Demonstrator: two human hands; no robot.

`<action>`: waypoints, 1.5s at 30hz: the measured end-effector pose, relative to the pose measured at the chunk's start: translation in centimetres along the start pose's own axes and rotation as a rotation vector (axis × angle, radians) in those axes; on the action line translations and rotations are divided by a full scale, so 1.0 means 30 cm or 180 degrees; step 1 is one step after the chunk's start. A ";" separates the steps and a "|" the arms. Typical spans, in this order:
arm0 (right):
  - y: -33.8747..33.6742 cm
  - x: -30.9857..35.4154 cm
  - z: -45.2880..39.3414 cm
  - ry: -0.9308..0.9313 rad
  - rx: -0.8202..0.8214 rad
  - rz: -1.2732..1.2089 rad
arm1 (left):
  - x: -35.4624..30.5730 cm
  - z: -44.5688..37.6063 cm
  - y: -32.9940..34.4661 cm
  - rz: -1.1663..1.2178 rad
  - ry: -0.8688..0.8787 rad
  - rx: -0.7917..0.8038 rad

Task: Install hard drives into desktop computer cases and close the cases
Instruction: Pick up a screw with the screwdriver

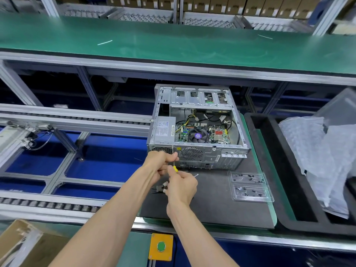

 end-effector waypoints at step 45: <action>-0.115 0.067 0.041 -0.1206 -0.0024 0.1813 | -0.402 -0.171 -0.066 -0.3191 0.1407 -0.0377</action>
Point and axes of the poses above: each hand's wrist, its own z-axis away from the middle knuckle, its own y-axis out of the palm, x = y × z, the point moved 10 cm from there along -z, towards the middle knuckle, and after that the axes turned 3 degrees about y, right-handed, at the moved point
